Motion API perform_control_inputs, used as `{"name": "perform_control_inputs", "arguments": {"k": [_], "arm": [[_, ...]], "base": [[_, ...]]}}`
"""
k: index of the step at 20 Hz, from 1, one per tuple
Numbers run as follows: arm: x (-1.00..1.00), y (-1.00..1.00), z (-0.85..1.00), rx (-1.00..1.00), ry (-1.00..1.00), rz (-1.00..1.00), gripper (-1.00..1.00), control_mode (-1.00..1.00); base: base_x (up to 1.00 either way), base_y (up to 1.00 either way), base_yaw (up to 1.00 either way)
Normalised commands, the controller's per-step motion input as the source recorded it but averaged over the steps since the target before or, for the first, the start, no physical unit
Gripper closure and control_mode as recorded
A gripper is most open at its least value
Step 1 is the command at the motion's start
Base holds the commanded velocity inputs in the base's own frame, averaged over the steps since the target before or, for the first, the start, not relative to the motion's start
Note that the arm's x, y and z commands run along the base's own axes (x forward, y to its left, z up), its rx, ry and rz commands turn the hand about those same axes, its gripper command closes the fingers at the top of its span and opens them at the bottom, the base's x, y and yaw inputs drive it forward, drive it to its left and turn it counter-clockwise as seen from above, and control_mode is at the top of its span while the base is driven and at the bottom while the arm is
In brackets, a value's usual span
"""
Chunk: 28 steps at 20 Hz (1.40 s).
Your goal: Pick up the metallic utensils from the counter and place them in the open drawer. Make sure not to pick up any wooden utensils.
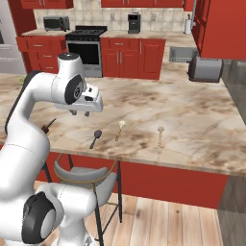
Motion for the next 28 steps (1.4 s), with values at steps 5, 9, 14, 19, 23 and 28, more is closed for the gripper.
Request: {"name": "perform_control_inputs", "arguments": {"k": [5, 9, 14, 19, 23, 28], "arm": [[-0.22, 0.0, 0.0, 0.0, -0.01, 0.0, -1.0, -1.0], [-0.37, 0.0, 0.0, 0.0, -0.01, 0.0, -1.0, -1.0], [-0.26, 0.0, -0.29, 0.0, 0.0, 0.0, -1.0, -1.0], [0.0, 0.06, -0.52, 0.0, 0.0, 0.0, -1.0, -1.0], [0.0, 0.22, -0.47, 0.0, 0.0, 0.0, -1.0, -1.0], [0.15, 0.18, -0.14, 0.0, 0.01, 0.0, -1.0, -1.0]], "base": [[0.0, 0.0, 0.0], [0.0, 0.0, 0.0], [0.0, 0.0, 0.0], [0.0, 0.0, 0.0], [0.0, 0.0, 0.0], [0.0, 0.0, 0.0]]}}
